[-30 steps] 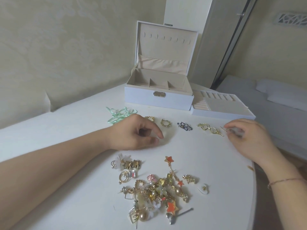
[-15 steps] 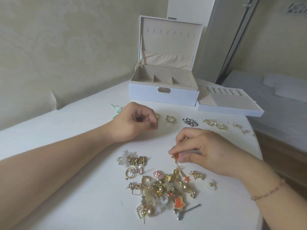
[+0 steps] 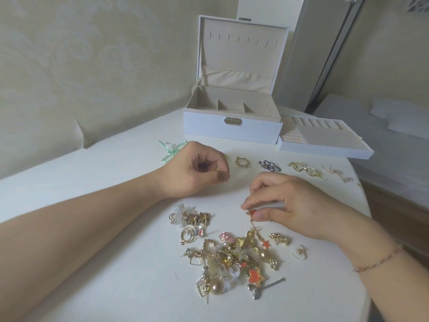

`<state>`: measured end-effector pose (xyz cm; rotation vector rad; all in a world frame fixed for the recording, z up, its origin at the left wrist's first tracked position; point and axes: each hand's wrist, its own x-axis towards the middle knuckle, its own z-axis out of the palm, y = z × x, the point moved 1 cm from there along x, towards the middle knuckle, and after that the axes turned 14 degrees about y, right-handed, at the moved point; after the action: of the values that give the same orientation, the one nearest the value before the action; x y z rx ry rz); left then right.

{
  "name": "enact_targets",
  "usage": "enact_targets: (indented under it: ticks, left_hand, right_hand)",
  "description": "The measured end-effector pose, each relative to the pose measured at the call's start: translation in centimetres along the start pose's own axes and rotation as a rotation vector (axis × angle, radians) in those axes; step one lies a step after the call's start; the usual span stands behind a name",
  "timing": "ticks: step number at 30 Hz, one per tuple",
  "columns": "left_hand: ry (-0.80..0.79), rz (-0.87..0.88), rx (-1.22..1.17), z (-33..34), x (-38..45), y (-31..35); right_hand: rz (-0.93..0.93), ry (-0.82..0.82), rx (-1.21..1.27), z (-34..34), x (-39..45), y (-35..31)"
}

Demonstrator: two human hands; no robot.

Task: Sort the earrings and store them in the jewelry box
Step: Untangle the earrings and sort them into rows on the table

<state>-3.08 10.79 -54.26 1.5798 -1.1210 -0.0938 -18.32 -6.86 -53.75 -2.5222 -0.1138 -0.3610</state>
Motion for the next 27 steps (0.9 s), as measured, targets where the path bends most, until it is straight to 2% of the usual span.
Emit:
enact_targets:
  ticks: [5, 9, 14, 17, 23, 27]
  left_hand:
    - [-0.039, 0.012, 0.036, 0.1, -0.2, 0.5]
    - [-0.058, 0.011, 0.051, 0.2, -0.2, 0.8]
    - [-0.184, 0.003, 0.111, 0.7, -0.2, 1.2]
    - [-0.231, 0.004, 0.147, 1.2, -0.5, 1.4]
    - [-0.269, 0.032, 0.205, 1.1, -0.6, 1.3]
    - [-0.284, 0.062, 0.252, 1.1, -0.6, 1.2]
  right_hand:
    - [-0.093, -0.040, -0.174, 0.0, 0.1, -0.5]
    - [-0.116, -0.088, -0.183, 0.0, 0.0, -0.4]
    - [-0.023, -0.003, 0.054, -0.4, -0.1, 0.6]
    - [0.056, -0.020, 0.128, -0.9, -0.2, 1.1]
    - [0.051, 0.005, 0.040, -0.6, 0.0, 0.7]
    - [0.006, -0.048, -0.071, -0.6, -0.1, 0.2]
